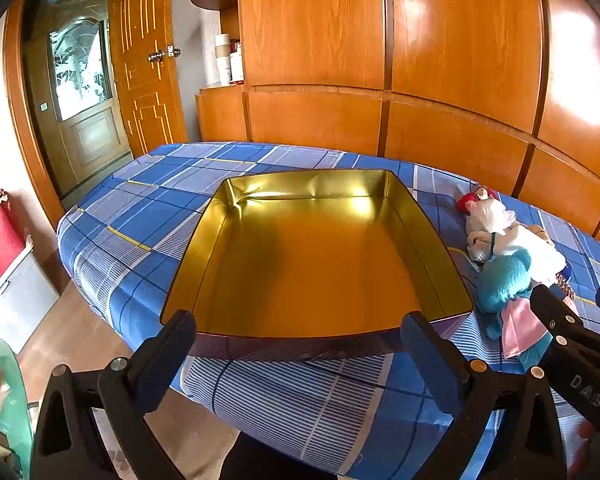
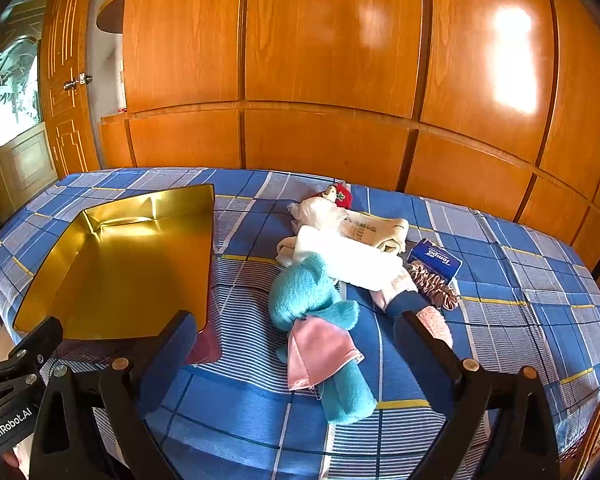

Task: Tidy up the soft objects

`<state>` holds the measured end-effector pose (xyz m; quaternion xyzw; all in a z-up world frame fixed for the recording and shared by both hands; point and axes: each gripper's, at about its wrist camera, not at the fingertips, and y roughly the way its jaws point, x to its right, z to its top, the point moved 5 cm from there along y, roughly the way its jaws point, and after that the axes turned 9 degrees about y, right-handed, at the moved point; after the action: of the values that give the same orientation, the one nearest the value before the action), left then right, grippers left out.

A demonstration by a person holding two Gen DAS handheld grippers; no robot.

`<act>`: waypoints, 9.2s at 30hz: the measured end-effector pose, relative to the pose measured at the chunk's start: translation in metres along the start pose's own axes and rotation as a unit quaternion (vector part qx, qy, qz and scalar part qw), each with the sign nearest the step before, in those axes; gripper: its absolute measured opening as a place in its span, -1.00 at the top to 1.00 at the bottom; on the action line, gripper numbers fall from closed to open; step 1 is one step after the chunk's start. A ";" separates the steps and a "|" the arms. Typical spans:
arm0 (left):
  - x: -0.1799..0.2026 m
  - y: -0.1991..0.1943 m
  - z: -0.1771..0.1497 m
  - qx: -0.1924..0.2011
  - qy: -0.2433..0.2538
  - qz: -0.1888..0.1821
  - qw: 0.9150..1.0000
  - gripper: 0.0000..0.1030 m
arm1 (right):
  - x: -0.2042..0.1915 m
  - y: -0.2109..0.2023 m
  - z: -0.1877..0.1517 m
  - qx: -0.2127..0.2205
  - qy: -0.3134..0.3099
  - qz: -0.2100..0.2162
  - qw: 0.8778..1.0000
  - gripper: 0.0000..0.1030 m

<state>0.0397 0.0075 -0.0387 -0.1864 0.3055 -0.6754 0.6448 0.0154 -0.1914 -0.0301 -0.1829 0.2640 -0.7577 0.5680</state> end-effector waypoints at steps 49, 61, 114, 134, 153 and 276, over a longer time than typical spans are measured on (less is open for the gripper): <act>0.217 0.086 0.040 -0.078 0.143 -0.263 0.951 0.01 | 0.226 0.056 0.050 -0.052 0.166 0.030 0.984 -0.66; 0.147 0.025 0.039 -0.012 0.128 -0.343 0.931 -0.01 | 0.200 0.072 0.033 -0.109 0.126 0.055 0.985 0.15; -0.015 0.096 0.082 -0.028 -0.021 -0.146 0.989 -0.80 | 0.024 0.161 -0.004 -0.250 -0.283 0.083 0.922 -0.21; -0.004 0.024 0.023 -0.011 0.003 -0.123 0.992 -0.84 | 0.023 0.120 -0.035 -0.238 -0.215 0.082 0.943 -0.27; -0.027 0.009 0.014 0.011 -0.024 -0.071 0.997 -0.99 | 0.034 0.100 -0.031 -0.189 -0.119 0.052 0.973 -0.11; 0.246 0.050 0.021 -0.116 0.253 -0.329 0.902 -0.20 | 0.177 0.121 0.042 -0.214 0.155 0.161 0.951 -0.07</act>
<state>0.0666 -0.2378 -0.0912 -0.1725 0.4554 -0.8337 0.2605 0.0806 -0.3948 -0.0745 -0.1362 0.5305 -0.6012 0.5819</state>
